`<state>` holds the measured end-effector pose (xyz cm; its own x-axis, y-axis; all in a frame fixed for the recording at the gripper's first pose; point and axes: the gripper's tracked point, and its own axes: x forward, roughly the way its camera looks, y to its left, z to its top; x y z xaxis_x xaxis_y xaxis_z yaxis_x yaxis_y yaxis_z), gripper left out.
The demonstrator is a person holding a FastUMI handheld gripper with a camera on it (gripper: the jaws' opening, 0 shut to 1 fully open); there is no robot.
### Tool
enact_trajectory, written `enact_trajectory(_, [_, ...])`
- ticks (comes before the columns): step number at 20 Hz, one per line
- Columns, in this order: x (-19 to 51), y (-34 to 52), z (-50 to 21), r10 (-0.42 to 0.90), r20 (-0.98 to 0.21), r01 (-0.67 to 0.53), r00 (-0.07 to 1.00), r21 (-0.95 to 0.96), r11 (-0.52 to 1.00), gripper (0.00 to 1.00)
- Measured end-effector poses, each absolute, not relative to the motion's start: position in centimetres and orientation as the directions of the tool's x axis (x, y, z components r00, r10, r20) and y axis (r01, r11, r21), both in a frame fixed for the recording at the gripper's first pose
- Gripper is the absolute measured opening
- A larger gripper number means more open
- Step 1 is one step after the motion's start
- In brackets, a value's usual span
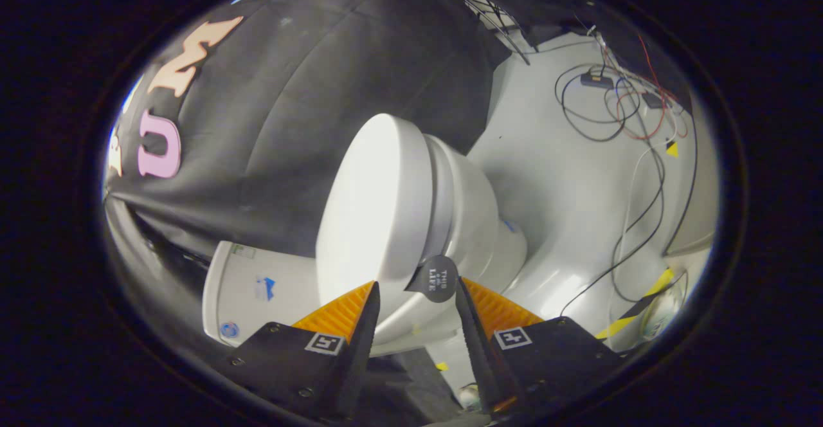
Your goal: Open the toilet lid.
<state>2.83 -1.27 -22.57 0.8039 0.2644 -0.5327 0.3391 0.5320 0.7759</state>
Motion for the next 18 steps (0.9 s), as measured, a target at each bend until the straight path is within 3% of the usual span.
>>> enact_trajectory(1, [3.4,-0.6,-22.8,0.284,-0.518,0.324,0.807,0.790,0.520,0.70])
enact_trajectory(2, [2.8,-1.3,-23.3,0.241,-0.553,0.375,0.797,0.767,0.520,0.56])
enact_trajectory(5, [3.9,-0.7,-20.9,0.262,-0.460,0.286,0.849,0.815,0.503,0.16])
enact_trajectory(7, [4.3,0.0,-19.2,0.287,-0.407,0.221,0.867,0.831,0.510,0.16])
enact_trajectory(9, [3.8,0.2,-20.0,0.297,-0.435,0.224,0.850,0.809,0.543,0.16])
enact_trajectory(18, [2.8,-5.4,-24.4,0.180,-0.559,0.441,0.810,0.781,0.442,0.18])
